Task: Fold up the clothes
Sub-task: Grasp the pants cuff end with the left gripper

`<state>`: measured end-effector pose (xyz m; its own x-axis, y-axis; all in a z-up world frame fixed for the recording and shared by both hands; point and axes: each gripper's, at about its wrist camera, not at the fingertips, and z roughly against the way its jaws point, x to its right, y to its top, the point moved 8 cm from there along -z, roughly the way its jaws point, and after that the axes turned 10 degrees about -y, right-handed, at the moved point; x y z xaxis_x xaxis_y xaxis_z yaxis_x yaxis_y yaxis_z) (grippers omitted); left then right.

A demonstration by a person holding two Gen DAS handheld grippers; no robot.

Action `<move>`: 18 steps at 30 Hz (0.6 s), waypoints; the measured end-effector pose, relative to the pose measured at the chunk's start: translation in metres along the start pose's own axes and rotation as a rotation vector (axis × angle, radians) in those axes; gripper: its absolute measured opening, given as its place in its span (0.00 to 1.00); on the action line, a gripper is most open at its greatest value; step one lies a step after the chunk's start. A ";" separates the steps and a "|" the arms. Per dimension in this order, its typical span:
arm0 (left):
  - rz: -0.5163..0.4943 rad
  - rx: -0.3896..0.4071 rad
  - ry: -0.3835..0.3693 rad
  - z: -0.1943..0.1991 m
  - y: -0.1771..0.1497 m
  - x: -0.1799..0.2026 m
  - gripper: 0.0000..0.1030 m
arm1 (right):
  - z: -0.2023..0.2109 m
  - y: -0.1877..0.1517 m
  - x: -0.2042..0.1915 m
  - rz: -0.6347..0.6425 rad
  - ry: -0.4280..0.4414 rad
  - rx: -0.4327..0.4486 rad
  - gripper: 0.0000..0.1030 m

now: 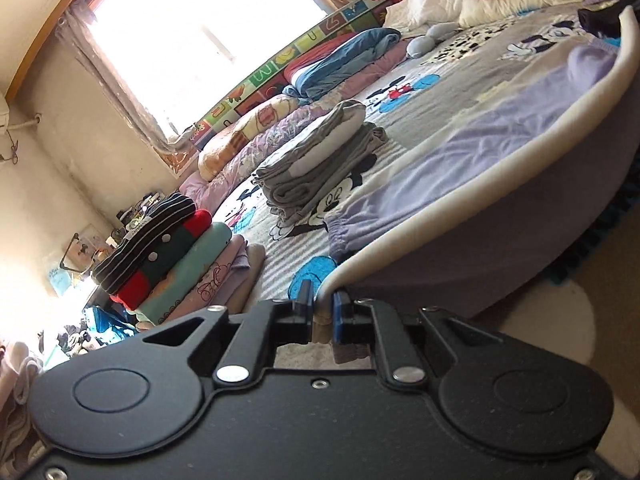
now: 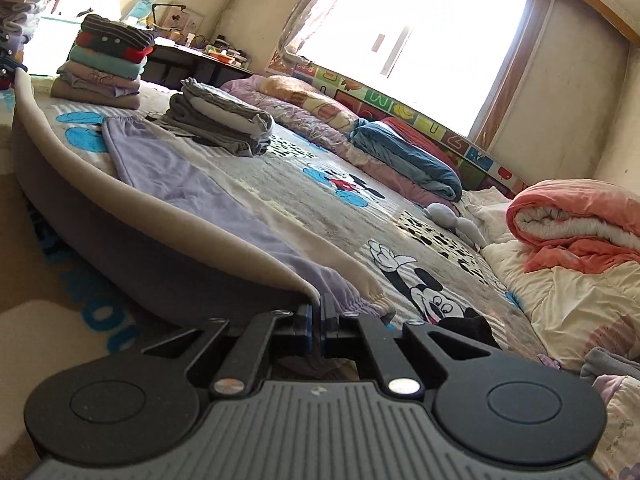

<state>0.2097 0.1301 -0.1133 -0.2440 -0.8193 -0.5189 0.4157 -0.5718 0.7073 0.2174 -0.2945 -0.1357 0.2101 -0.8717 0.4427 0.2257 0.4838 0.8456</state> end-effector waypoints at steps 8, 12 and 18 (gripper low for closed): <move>0.044 -0.042 -0.020 -0.076 0.039 -0.021 0.07 | -0.047 0.022 0.019 -0.103 -0.004 -0.012 0.04; 0.044 -0.064 -0.039 -0.111 0.050 -0.021 0.07 | -0.076 0.020 0.030 -0.146 -0.004 -0.049 0.03; 0.089 -0.112 -0.080 -0.156 0.057 -0.026 0.07 | -0.118 0.010 0.031 -0.193 0.024 -0.123 0.03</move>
<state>0.3762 0.1253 -0.1350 -0.2691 -0.8699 -0.4133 0.5326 -0.4920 0.6887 0.3386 -0.3080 -0.1488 0.1739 -0.9478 0.2674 0.3782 0.3150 0.8705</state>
